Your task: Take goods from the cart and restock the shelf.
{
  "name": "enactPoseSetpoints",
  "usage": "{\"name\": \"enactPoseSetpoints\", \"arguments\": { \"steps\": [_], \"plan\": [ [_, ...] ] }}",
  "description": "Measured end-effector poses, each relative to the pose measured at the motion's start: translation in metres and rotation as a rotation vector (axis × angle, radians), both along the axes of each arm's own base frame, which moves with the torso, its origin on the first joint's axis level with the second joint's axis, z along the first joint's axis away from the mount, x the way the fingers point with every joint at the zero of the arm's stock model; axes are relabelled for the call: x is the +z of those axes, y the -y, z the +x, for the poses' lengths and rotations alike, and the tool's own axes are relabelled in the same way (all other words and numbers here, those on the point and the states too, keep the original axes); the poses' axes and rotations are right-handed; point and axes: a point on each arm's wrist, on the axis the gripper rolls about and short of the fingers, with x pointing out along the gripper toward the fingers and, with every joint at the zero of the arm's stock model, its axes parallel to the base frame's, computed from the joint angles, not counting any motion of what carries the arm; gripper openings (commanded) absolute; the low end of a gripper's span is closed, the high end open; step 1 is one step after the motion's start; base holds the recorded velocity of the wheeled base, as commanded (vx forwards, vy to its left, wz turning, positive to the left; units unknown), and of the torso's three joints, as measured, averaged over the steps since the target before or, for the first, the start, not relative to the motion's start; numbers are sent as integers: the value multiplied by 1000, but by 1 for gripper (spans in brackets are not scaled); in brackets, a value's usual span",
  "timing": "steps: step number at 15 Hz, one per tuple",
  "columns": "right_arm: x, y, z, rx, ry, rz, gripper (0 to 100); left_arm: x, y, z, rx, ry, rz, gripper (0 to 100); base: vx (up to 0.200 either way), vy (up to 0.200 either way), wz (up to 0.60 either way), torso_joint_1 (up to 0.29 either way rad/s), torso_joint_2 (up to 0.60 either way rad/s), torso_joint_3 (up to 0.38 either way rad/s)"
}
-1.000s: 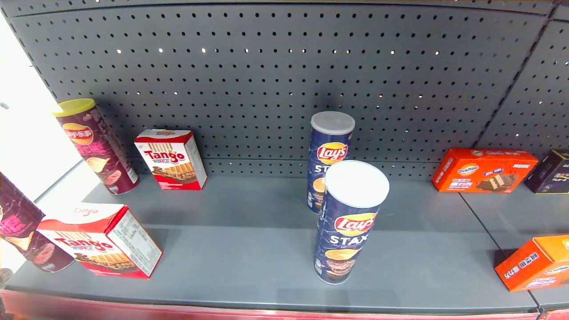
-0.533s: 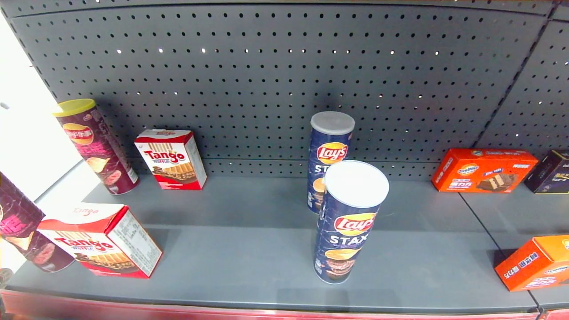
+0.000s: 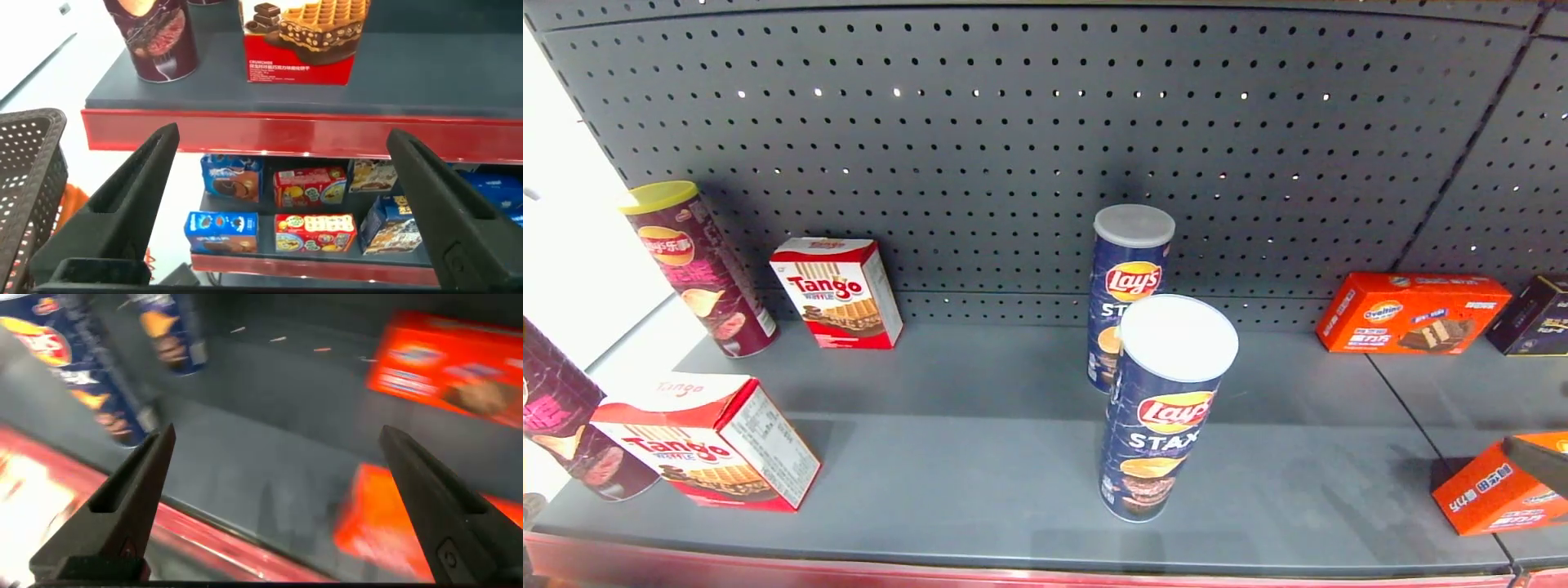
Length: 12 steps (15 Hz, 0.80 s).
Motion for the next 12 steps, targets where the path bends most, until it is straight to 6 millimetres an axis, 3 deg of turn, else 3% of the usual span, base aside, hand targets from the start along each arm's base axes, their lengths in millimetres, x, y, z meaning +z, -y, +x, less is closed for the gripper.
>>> {"name": "enactPoseSetpoints", "arguments": {
  "steps": [6, 12],
  "plan": [
    [-8, -44, 64, 139, -87, -68, 100, 0, 0, 0, 13, -1, 7, 100, 0, 0, 0, 0, 0, 0],
    [-25, -75, 91, 208, -151, -109, 100, 0, 0, 0, 8, -1, 7, 100, 0, 0, 0, 0, 0, 0]
  ]
}}
